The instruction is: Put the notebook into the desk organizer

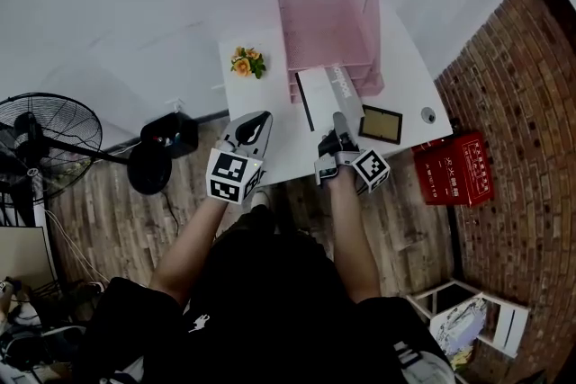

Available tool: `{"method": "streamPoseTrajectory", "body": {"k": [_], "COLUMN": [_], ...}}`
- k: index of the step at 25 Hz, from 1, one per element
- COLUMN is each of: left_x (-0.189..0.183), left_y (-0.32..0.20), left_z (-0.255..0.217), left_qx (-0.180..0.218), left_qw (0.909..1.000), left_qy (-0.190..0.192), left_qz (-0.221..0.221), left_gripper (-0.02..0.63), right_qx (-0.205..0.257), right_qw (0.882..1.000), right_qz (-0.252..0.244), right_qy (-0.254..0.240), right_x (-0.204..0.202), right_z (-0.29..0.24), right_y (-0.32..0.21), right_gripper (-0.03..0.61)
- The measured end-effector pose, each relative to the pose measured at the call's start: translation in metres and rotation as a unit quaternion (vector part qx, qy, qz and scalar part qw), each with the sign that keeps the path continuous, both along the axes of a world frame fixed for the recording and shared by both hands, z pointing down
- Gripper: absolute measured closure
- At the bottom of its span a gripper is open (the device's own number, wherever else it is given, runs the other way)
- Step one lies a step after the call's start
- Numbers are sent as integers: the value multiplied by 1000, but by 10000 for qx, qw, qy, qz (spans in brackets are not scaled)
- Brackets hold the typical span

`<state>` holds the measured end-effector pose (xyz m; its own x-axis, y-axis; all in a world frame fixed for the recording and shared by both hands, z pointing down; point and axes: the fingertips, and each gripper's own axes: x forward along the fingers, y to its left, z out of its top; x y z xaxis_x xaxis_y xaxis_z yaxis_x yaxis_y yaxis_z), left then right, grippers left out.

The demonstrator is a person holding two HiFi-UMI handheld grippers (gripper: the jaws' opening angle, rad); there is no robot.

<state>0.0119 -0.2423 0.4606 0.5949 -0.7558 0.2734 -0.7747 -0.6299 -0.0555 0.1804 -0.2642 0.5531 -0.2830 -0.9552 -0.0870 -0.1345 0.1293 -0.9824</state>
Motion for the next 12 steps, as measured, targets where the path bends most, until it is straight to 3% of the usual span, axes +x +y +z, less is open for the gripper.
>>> {"method": "streamPoseTrajectory", "body": {"k": [12], "left_x": [8], "left_y": [-12], "left_z": [17], "left_qx": [-215], "left_qw": [9995], "left_qy": [-33], "left_qz": [236], "left_gripper": [611], "right_qx": [-558], "right_qw": [9973], "right_qz": [442], "right_qy": [-200], "right_x": [0], "right_z": [25], "right_y": [-27], "right_gripper": [566]}}
